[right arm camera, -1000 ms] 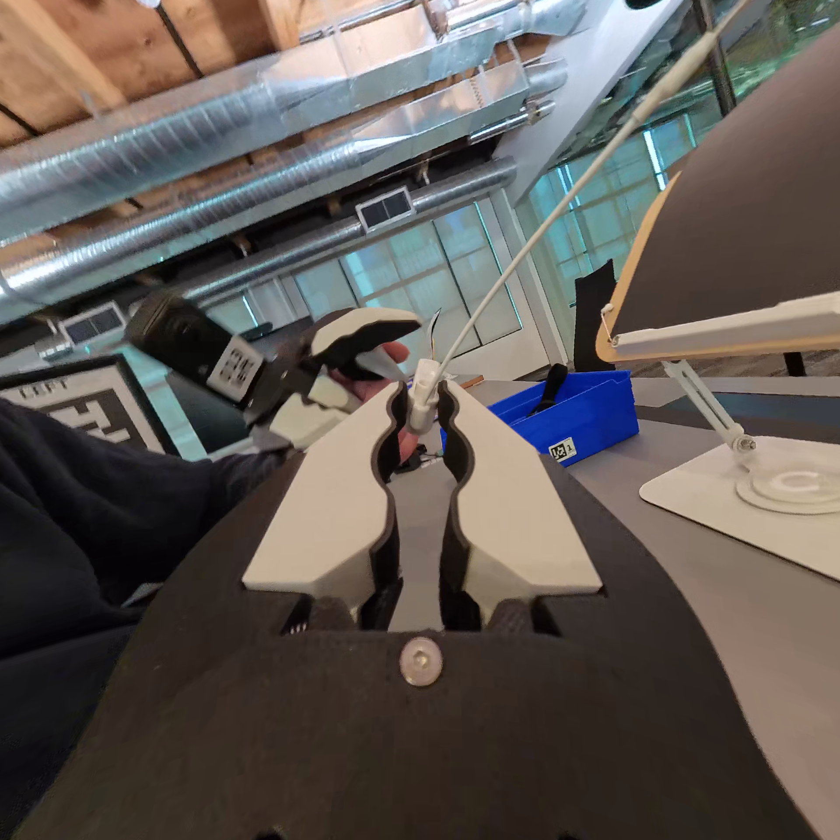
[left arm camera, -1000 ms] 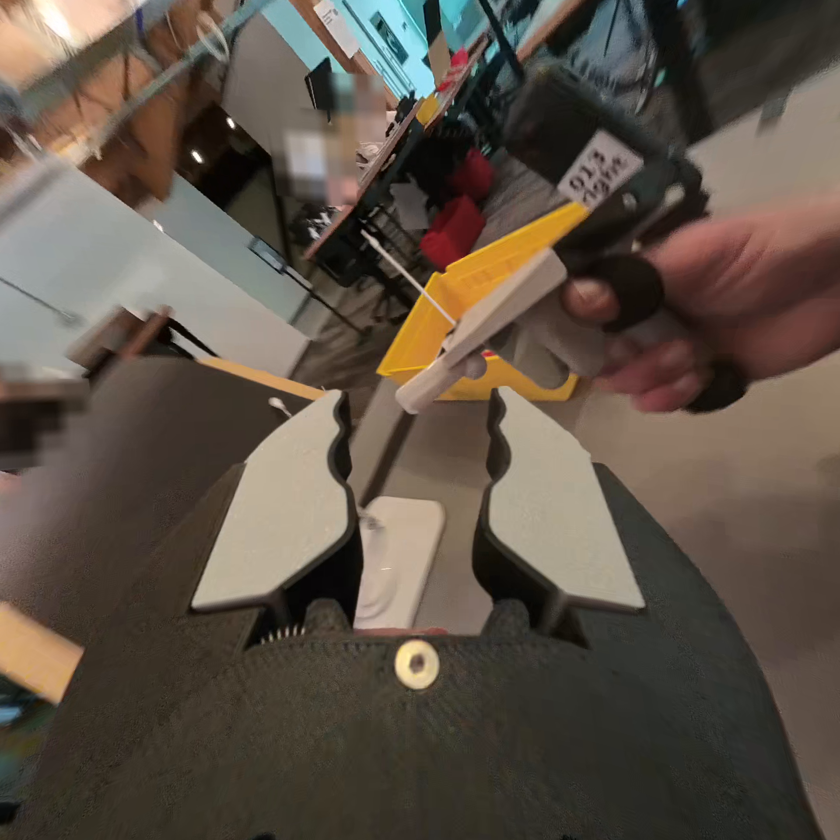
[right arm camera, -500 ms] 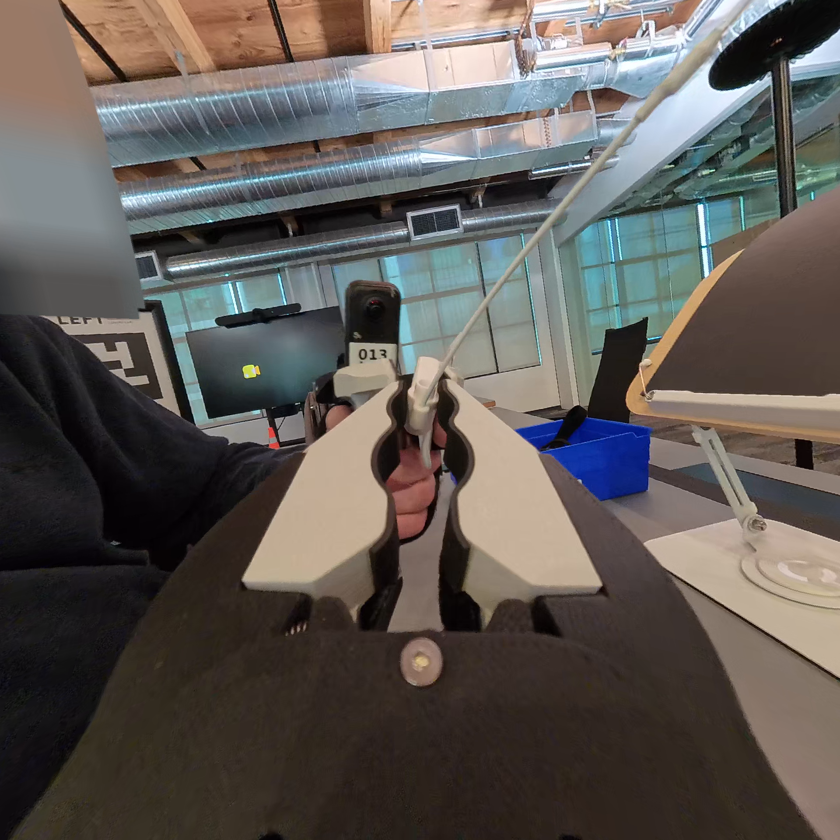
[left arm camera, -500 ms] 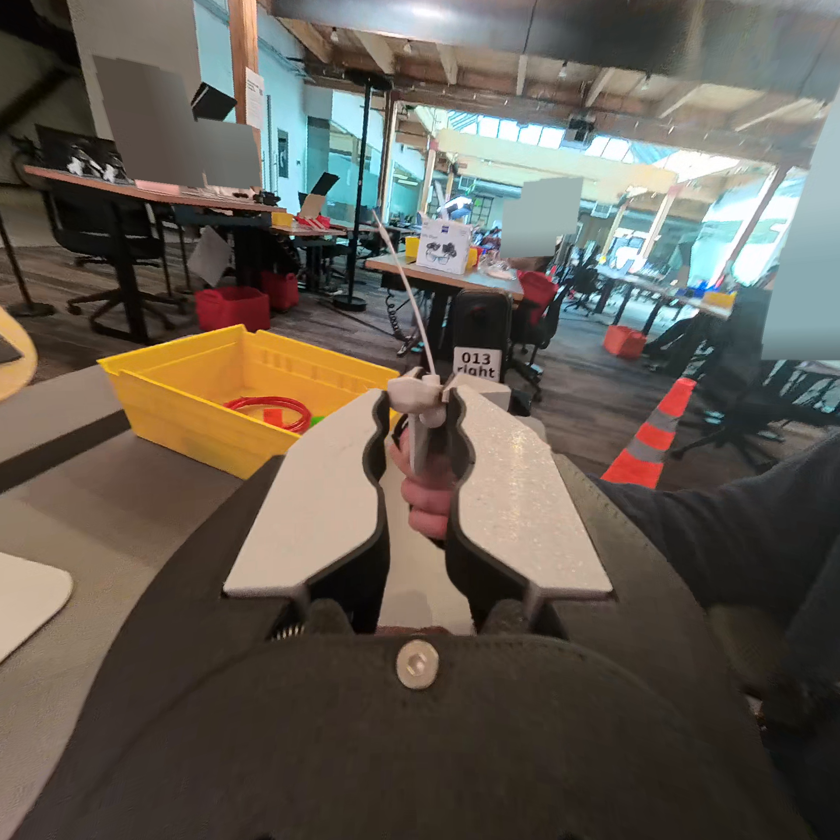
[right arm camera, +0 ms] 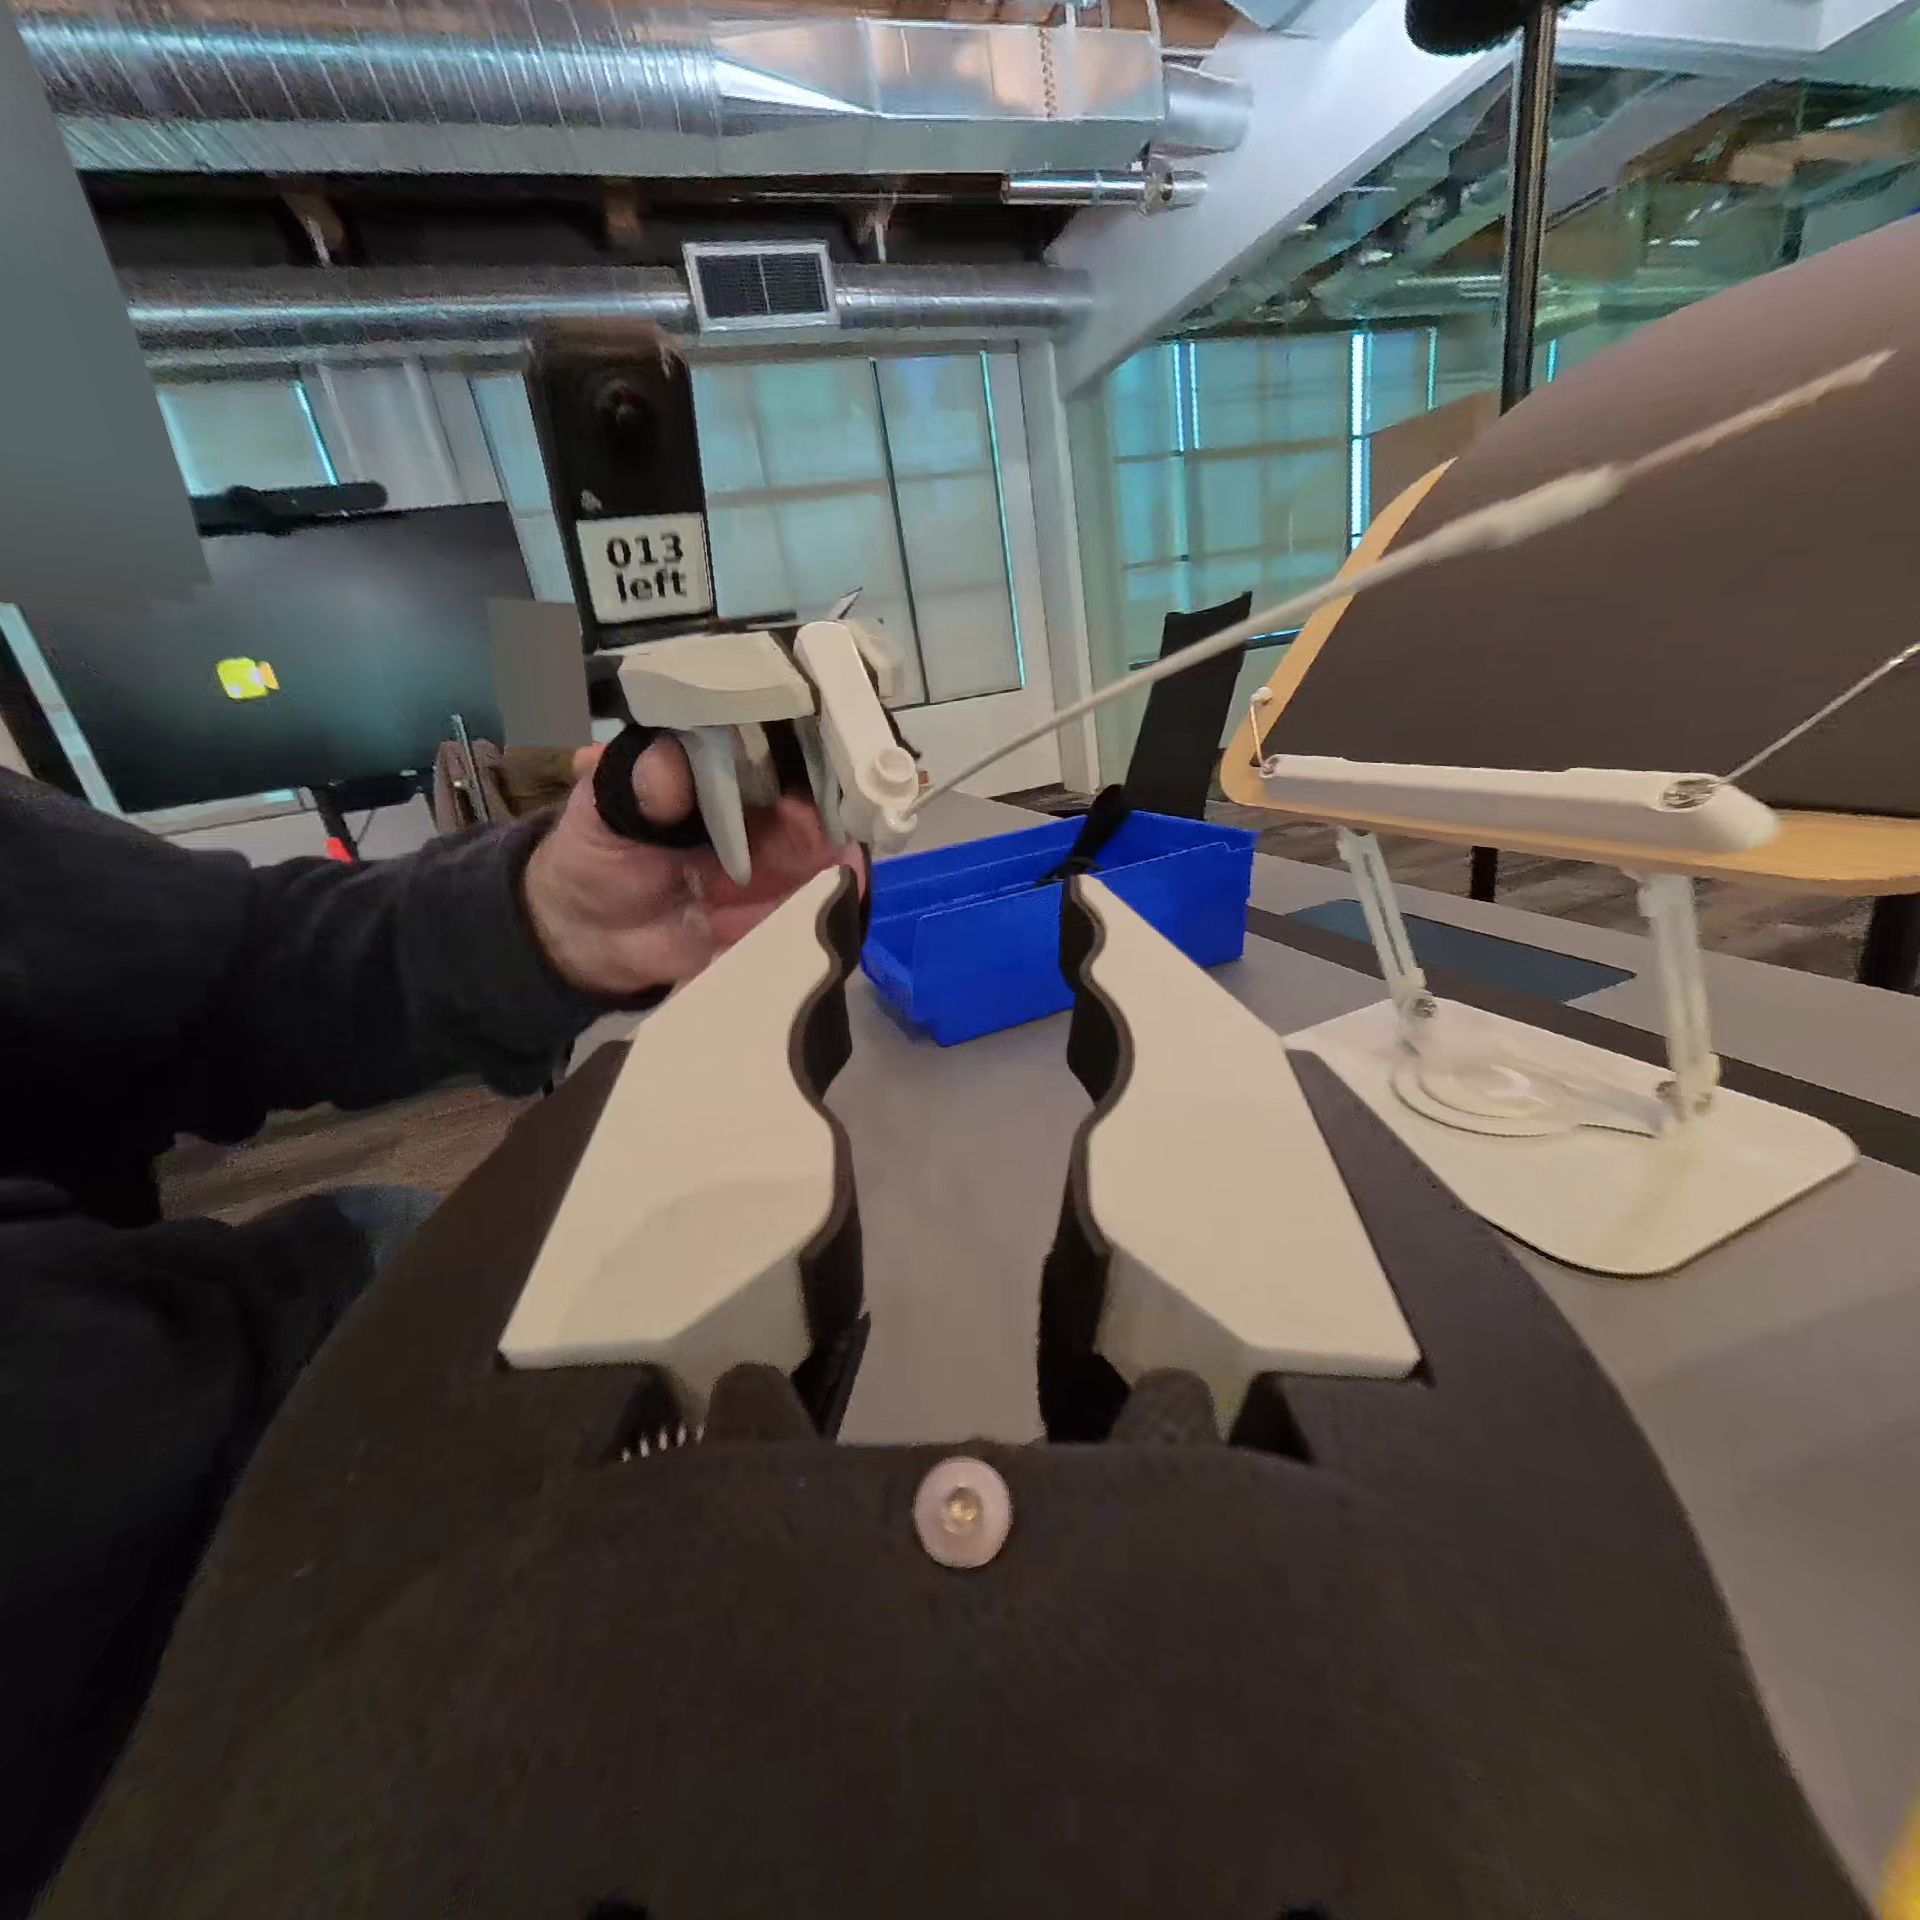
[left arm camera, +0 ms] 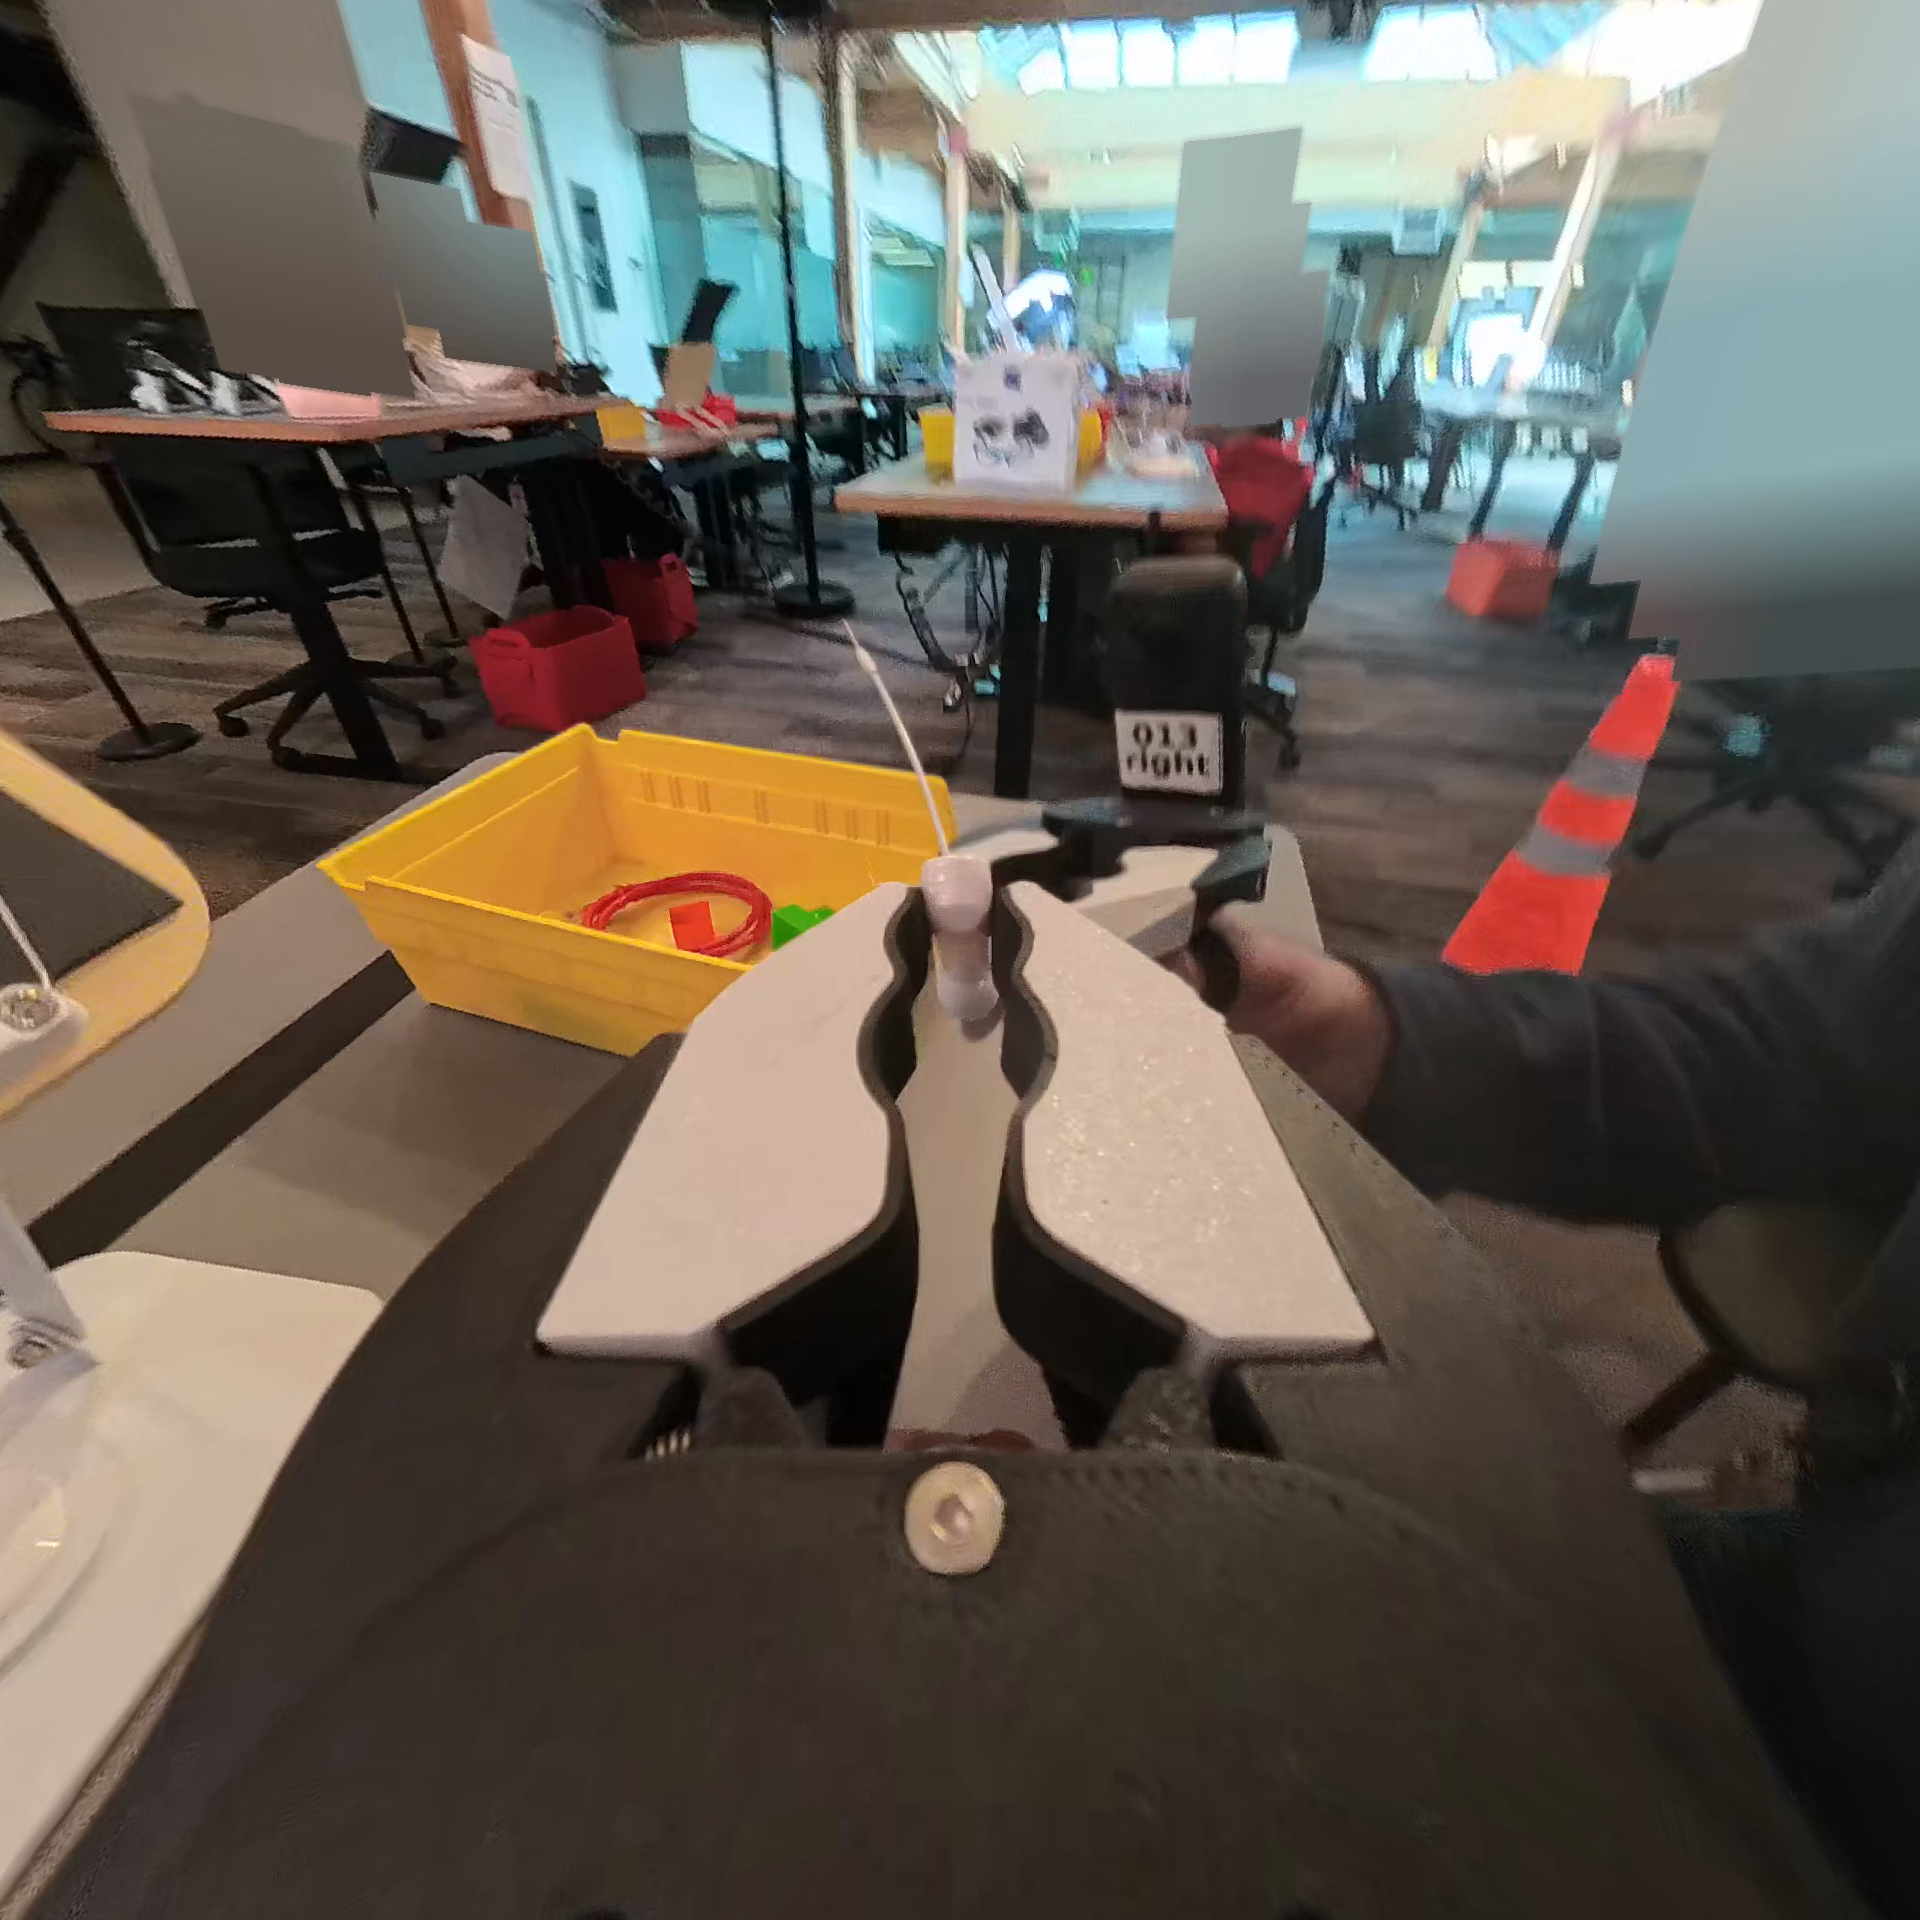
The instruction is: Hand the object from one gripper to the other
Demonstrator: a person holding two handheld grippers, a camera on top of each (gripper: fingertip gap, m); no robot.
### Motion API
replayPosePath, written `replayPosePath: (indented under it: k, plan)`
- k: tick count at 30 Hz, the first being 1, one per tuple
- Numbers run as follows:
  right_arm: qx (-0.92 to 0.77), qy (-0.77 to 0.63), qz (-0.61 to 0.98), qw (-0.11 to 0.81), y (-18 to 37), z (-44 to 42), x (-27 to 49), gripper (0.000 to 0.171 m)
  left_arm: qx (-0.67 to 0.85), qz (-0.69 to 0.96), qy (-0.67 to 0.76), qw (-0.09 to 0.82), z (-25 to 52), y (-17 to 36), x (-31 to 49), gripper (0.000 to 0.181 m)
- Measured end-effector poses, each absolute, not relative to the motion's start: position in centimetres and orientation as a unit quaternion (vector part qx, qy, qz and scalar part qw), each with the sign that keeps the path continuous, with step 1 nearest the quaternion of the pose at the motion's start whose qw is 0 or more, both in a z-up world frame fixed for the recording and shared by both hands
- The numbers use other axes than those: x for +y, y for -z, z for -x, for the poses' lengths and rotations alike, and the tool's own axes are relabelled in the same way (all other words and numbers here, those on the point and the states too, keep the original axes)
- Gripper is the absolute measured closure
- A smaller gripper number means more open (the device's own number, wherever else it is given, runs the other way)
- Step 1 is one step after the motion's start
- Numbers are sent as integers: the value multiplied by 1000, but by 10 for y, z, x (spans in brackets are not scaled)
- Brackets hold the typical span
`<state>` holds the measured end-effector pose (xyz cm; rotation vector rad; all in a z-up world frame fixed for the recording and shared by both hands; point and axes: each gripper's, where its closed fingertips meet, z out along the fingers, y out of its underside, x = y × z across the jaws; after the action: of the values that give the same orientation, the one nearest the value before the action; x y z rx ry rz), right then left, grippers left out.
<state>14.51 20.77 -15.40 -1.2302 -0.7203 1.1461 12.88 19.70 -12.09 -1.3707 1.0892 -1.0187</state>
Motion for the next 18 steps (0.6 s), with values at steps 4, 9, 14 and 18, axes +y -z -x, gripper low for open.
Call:
replayPosePath:
  k: [4,9,14,18]
  plan:
    - [-324,-462,543,621,151,-171,200,133,572,562,331,497,-124,129,192,169]
    - [-413,-338,565,630,149,-186,187,143,643,552,242,473,-116,130,201,169]
    - [-473,-230,587,615,153,-184,191,137,685,546,201,438,-116,133,201,170]
    - [-517,-170,615,571,180,-166,205,148,709,539,177,419,-122,137,197,170]
